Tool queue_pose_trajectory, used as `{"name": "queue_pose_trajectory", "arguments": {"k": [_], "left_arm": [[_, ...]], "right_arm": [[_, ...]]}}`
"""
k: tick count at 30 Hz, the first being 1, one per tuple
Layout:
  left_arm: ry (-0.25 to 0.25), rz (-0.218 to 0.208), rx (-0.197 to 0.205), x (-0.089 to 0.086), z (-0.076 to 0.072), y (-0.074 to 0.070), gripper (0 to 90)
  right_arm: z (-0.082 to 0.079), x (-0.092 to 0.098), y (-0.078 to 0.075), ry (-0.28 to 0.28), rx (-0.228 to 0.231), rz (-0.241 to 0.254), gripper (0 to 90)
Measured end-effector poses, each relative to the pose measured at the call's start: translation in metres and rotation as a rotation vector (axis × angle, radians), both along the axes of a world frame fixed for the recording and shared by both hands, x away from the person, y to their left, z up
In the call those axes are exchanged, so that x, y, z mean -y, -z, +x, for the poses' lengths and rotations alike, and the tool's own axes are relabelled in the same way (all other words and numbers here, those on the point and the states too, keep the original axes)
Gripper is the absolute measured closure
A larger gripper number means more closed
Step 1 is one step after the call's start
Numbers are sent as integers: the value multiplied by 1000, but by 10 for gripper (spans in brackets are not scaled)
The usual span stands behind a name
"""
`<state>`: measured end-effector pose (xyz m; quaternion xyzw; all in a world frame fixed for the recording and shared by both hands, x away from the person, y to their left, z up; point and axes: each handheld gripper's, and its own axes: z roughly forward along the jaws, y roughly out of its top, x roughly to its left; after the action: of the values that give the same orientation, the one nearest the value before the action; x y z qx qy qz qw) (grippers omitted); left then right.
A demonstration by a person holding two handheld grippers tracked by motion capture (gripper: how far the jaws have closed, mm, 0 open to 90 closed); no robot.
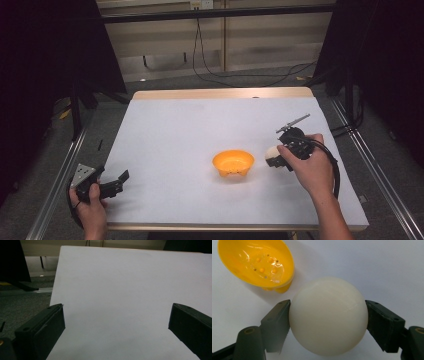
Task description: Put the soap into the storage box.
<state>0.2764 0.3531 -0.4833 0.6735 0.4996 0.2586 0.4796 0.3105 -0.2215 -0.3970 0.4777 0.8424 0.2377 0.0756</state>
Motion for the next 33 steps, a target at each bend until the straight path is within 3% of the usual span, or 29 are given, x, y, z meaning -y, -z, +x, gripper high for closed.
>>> {"name": "queue_pose_trajectory", "arguments": {"k": [15, 33], "left_arm": [[0, 9, 4, -1, 0, 0, 4], [3, -3, -1, -2, 0, 0, 4]], "right_arm": [[7, -24, -16, -38, 27, 18, 239], [20, -64, -18, -106, 19, 14, 240]]}}
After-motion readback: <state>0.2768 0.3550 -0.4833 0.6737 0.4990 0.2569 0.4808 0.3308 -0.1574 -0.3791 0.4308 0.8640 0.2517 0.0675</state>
